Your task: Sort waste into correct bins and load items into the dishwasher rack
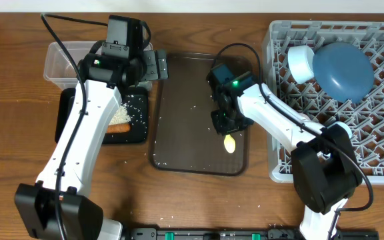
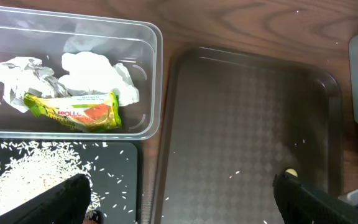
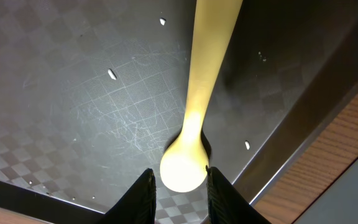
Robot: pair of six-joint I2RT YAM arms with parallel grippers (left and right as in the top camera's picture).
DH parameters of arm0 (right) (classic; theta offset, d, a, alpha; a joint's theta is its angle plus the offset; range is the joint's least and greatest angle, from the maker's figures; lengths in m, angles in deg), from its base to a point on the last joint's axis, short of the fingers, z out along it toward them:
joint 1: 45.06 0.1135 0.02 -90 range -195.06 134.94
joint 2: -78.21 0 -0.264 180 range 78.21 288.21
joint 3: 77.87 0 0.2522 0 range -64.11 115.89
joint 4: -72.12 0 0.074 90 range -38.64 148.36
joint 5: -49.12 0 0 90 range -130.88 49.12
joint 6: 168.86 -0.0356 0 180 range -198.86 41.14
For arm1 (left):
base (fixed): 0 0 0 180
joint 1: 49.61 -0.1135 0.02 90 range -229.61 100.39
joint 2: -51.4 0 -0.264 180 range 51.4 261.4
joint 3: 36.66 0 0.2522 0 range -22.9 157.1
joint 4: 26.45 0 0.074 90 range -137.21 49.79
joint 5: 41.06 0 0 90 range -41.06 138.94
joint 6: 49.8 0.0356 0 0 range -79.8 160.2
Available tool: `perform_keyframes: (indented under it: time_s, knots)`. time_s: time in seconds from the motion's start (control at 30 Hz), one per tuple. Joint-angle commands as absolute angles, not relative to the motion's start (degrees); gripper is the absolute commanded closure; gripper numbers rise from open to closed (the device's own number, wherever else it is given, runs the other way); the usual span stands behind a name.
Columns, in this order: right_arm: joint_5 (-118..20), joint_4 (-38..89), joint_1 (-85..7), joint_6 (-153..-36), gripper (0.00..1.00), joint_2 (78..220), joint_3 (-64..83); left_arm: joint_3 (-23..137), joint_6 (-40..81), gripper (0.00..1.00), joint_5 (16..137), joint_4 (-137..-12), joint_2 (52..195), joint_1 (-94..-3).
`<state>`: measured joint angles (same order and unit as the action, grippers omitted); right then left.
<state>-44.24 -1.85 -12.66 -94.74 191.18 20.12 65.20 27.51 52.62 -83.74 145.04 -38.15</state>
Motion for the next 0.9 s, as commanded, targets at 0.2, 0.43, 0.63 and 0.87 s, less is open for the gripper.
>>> perform_keyframes:
  time_s: [0.2,0.43,0.63,0.87]
  knots:
    - [-43.89,-0.71,-13.14,-95.81,0.71,189.87,17.93,65.31,27.43,0.04,52.31,-83.89,145.70,-38.30]
    - [-43.69,7.66,-13.16,-95.98,0.68,189.87,10.00,65.31,27.43,0.04,52.31,-83.89,145.70,-38.30]
    - [-42.21,15.99,-13.18,-95.04,0.67,189.87,4.27,65.31,27.43,0.04,52.31,-83.89,145.70,-38.30]
    - [-41.31,15.90,-13.07,-95.04,0.80,189.87,3.05,65.31,27.43,0.04,52.31,-83.89,145.70,-38.30]
